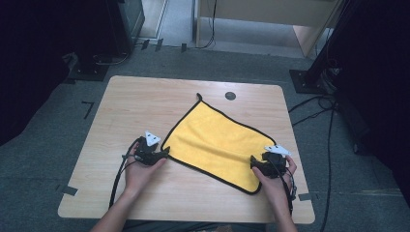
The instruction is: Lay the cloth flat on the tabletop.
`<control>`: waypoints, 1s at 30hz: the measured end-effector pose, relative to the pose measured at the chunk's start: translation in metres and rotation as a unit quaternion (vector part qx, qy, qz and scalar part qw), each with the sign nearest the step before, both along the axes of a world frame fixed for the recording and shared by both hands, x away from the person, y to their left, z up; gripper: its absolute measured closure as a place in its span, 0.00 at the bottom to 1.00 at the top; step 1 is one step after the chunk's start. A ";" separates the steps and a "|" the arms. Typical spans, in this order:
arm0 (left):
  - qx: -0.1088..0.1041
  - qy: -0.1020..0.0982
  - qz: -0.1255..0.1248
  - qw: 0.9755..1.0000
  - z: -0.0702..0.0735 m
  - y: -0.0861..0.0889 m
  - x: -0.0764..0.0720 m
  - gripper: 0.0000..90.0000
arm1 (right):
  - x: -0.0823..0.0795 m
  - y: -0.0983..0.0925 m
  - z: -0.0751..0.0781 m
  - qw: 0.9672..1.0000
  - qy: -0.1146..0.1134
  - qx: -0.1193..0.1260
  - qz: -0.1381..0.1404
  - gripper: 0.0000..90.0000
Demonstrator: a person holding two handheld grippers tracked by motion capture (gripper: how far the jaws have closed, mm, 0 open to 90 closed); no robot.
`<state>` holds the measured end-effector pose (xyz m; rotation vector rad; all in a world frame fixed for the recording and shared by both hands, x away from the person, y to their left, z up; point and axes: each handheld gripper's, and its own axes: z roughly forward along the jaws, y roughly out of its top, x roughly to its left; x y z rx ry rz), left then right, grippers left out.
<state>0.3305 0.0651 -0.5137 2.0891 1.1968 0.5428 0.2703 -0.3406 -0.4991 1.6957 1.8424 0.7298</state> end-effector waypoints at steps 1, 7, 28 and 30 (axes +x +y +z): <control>0.006 0.000 -0.003 1.000 0.001 0.000 -0.001 0.47 | 0.000 -0.001 -0.001 1.000 0.000 0.001 -0.001 0.27; 0.008 0.009 -0.005 1.000 0.002 0.007 -0.011 0.50 | 0.004 0.002 -0.004 1.000 0.001 0.007 0.008 0.28; -0.021 0.003 -0.049 0.999 0.012 0.018 -0.062 0.43 | 0.009 0.021 -0.006 0.999 -0.006 -0.004 0.034 0.29; -0.024 -0.009 -0.050 0.998 0.016 0.015 -0.052 0.43 | 0.010 0.022 -0.006 0.999 -0.007 -0.004 0.034 0.29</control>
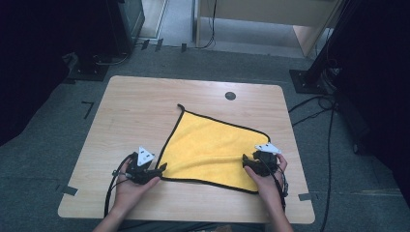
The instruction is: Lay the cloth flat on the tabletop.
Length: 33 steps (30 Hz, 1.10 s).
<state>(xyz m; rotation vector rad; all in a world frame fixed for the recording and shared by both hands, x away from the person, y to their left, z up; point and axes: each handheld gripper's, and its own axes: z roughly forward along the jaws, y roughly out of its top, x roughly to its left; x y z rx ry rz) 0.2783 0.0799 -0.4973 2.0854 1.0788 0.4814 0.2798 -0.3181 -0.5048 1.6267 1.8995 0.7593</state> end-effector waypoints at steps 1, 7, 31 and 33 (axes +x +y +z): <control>-0.007 -0.005 0.004 1.000 0.002 -0.002 0.006 0.43 | 0.001 0.000 0.000 1.000 -0.002 0.000 0.001 0.29; -0.019 -0.014 0.039 0.999 0.003 -0.019 0.054 0.46 | 0.001 -0.001 0.000 1.000 -0.009 0.004 -0.001 0.30; 0.072 -0.001 0.126 0.989 -0.012 0.021 0.029 0.63 | -0.003 0.003 0.001 1.000 -0.019 0.013 0.020 0.31; 0.073 0.005 0.120 0.990 -0.011 0.027 0.019 0.63 | -0.003 0.007 0.002 0.999 -0.022 0.015 0.028 0.33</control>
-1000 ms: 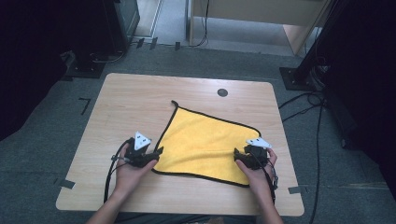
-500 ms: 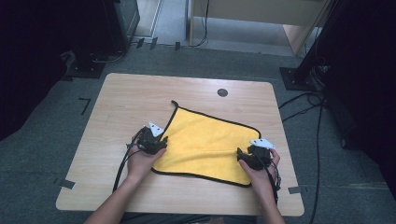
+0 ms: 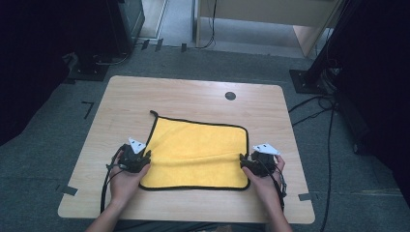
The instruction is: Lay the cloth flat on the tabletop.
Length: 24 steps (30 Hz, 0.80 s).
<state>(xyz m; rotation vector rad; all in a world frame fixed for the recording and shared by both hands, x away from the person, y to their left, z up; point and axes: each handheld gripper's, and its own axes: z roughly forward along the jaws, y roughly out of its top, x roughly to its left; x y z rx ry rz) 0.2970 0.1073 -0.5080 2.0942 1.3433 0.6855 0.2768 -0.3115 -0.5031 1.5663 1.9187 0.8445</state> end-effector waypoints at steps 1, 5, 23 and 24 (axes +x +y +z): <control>-0.001 0.003 -0.006 1.000 0.000 0.002 -0.002 0.63 | 0.000 0.002 0.001 1.000 -0.002 0.002 0.004 0.34; -0.017 -0.004 -0.023 1.000 0.005 0.006 0.006 0.53 | 0.007 0.004 0.010 0.999 -0.016 0.028 0.014 0.42; -0.019 0.013 0.003 1.000 0.001 -0.014 0.126 0.55 | 0.089 -0.004 -0.008 0.997 0.021 0.078 -0.011 0.65; -0.020 0.009 0.005 1.000 0.000 -0.015 0.125 0.56 | 0.089 -0.004 -0.009 0.997 0.023 0.078 -0.009 0.66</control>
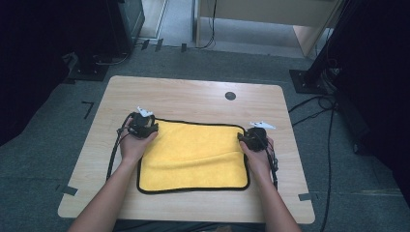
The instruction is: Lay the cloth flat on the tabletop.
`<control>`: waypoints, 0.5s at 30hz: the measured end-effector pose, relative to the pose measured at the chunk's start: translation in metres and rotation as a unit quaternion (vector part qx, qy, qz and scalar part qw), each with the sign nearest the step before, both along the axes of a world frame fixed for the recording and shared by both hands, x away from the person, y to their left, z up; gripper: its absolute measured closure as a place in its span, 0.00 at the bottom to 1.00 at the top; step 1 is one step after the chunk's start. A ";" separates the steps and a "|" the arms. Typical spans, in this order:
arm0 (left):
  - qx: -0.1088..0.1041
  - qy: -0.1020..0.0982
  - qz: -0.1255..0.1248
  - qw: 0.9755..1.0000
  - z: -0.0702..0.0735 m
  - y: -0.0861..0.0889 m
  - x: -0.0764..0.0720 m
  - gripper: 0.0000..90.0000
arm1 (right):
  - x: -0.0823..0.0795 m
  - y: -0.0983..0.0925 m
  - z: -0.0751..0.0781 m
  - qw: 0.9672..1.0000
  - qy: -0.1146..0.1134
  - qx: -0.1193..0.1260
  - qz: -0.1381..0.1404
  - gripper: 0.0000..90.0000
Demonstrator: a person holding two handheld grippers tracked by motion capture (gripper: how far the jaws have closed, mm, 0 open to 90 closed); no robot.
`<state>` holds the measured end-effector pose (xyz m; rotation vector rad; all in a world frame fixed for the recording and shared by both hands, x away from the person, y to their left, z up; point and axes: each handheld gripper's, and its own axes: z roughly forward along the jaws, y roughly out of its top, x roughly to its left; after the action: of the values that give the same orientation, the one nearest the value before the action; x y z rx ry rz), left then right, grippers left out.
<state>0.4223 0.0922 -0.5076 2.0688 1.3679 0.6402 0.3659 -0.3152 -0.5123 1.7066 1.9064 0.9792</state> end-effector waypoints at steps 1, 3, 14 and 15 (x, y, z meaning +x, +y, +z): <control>0.001 -0.001 -0.001 1.000 0.000 -0.001 -0.001 0.59 | 0.000 0.000 -0.001 1.000 0.001 -0.003 0.002 0.67; 0.020 -0.010 -0.003 1.000 0.000 -0.005 -0.002 0.68 | 0.002 0.001 -0.001 1.000 0.000 -0.009 0.006 0.70; 0.049 -0.034 0.034 0.998 -0.004 -0.004 0.015 0.91 | 0.029 0.009 -0.001 0.995 -0.010 -0.094 0.005 0.84; 0.053 -0.033 0.034 0.997 -0.003 -0.004 0.017 0.90 | 0.032 0.010 -0.001 0.995 -0.010 -0.096 0.004 0.82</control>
<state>0.4395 0.0878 -0.5109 2.0713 1.3989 0.8187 0.3979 -0.3055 -0.5129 1.5741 1.9287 0.7834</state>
